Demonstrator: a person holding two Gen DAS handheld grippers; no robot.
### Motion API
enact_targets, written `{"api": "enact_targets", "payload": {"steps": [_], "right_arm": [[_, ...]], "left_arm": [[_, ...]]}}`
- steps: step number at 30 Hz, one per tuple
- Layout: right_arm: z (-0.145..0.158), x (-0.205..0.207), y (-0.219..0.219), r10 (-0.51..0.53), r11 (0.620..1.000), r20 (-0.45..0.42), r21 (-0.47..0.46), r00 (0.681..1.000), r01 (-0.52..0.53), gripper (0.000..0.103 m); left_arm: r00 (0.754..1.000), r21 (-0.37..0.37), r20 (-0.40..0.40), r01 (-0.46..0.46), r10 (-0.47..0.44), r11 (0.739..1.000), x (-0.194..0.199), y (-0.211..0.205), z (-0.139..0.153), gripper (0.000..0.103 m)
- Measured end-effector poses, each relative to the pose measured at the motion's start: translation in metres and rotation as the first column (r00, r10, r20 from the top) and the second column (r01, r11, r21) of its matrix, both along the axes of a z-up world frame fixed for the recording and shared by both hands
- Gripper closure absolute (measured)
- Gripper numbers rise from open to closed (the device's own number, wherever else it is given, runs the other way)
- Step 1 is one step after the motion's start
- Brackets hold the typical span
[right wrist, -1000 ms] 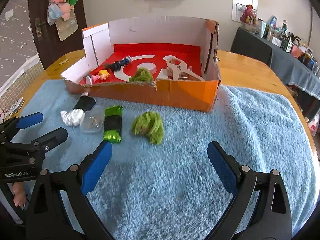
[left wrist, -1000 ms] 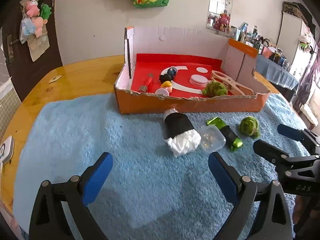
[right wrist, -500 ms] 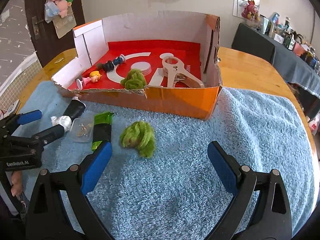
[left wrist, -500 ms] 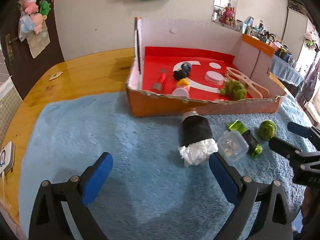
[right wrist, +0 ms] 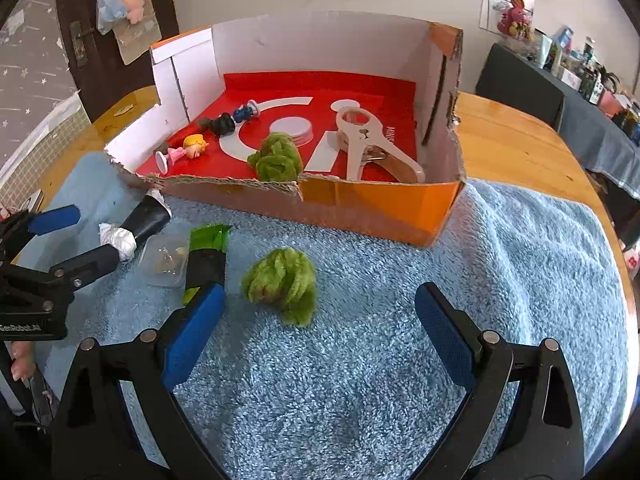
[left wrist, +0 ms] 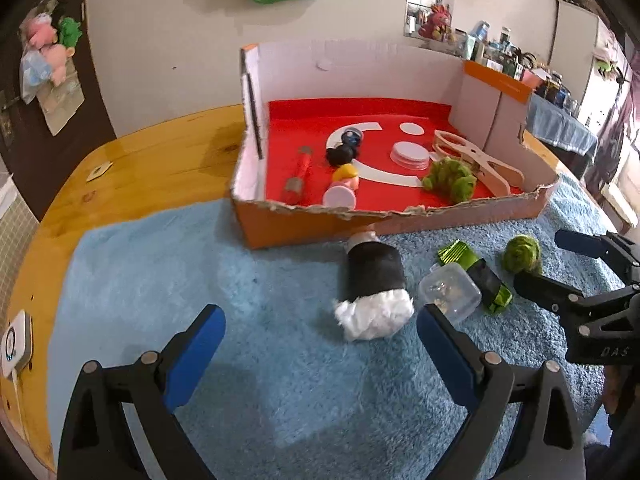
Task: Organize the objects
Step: 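Grasp the black-and-white bottle with the left tool while the right tool grasps the green fuzzy toy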
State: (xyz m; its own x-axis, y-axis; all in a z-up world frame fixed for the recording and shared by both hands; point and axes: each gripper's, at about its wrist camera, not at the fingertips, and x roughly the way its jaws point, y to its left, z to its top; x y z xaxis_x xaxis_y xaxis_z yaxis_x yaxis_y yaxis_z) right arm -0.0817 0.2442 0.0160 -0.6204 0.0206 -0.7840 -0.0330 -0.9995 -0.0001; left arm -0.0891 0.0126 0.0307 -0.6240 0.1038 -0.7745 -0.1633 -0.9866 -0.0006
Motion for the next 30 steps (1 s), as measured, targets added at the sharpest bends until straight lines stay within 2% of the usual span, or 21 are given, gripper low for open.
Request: {"api": "enact_targets", "payload": {"steps": [10,16,19,21,23,24,30], "right_arm": [[-0.007,-0.012,0.002,0.026,0.999,0.033,0.035,0.999,-0.027,0.006],[-0.006,-0.015,-0.002,0.059,0.998,0.02,0.032,0.998,-0.059,0.008],[-0.006,-0.016,-0.003,0.077,0.997,0.019,0.013,0.997,-0.078,0.023],[-0.008,-0.016,-0.004,0.089,0.996,0.025,0.003,0.996,-0.089,0.028],[-0.009,-0.016,-0.006,0.097,0.995,0.026,0.008,0.995,-0.097,0.038],[-0.009,-0.016,-0.007,0.1,0.995,0.024,0.01,0.995,-0.1,0.039],[-0.008,-0.014,-0.009,0.121,0.993,0.013,0.004,0.993,-0.121,0.063]], "left_arm": [[0.999,-0.018,0.029,0.026,-0.026,0.999,-0.018,0.004,-0.003,0.008],[0.997,-0.009,0.052,0.059,-0.059,0.998,-0.024,0.009,-0.007,0.02],[0.995,-0.007,0.058,0.083,-0.082,0.997,-0.025,0.013,-0.008,0.027],[0.994,-0.006,0.051,0.093,-0.093,0.996,-0.025,0.015,-0.007,0.033],[0.993,0.0,0.05,0.102,-0.102,0.995,-0.025,0.016,-0.006,0.037],[0.993,0.002,0.05,0.105,-0.105,0.994,-0.025,0.016,-0.006,0.038],[0.991,0.01,0.045,0.128,-0.129,0.992,-0.023,0.019,-0.005,0.054]]}}
